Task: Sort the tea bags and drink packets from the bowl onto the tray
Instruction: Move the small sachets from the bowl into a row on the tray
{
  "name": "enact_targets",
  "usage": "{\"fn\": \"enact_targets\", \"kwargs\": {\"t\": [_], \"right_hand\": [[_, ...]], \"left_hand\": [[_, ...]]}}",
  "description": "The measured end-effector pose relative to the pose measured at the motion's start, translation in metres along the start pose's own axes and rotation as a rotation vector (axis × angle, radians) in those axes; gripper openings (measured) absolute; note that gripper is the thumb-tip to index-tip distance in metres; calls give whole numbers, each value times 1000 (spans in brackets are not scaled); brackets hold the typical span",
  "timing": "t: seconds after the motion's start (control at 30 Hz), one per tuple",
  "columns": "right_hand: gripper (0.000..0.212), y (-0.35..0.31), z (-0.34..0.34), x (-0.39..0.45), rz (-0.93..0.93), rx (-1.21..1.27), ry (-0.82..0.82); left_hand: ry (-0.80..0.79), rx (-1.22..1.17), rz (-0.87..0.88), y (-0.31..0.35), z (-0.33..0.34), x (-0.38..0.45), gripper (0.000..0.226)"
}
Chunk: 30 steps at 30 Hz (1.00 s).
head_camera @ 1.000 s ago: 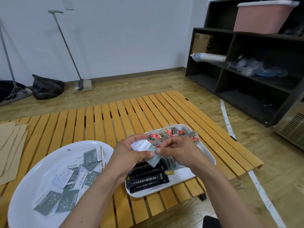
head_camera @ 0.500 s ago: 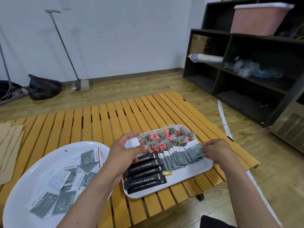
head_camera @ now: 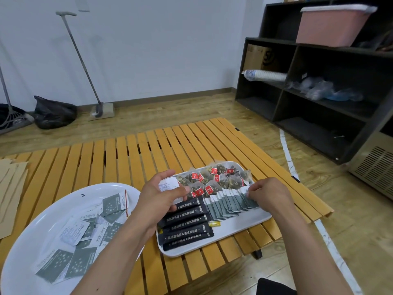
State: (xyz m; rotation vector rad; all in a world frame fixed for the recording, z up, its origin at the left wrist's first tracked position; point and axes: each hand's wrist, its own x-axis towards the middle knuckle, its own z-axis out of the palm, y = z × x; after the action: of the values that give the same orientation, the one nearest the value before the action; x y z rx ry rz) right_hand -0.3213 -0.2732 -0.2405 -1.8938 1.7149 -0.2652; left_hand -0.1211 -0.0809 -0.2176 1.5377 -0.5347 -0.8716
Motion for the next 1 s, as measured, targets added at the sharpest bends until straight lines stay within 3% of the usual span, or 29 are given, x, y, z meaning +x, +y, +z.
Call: {"fn": "enact_targets", "kwargs": {"t": [0.13,0.5,0.57,0.67,0.73,0.83,1.0], "right_hand": [[1,-4,3,-3,3,-79,-5],[19,-6,9,-5,-57,-89,-14],[18,-8,4,-10,-82,-40,85],[8,-23,-3,-30,-306,168,213],[7,-41,-2,-51,-389,424,-1],[12,-58,11,-74,-343,591,-394],[19,-65,18,-81,-381,628,-416]], "left_hand": [[4,13,0,0,0,-1,62],[52,-1,-70,3,3,0,70],[29,3,-72,3,3,0,64],[0,-15,-73,4,6,0,45],[2,-100,-91,6,8,0,29],[-6,-138,-81,7,8,-3,25],[-23,26,-12,6,5,-5,16]]}}
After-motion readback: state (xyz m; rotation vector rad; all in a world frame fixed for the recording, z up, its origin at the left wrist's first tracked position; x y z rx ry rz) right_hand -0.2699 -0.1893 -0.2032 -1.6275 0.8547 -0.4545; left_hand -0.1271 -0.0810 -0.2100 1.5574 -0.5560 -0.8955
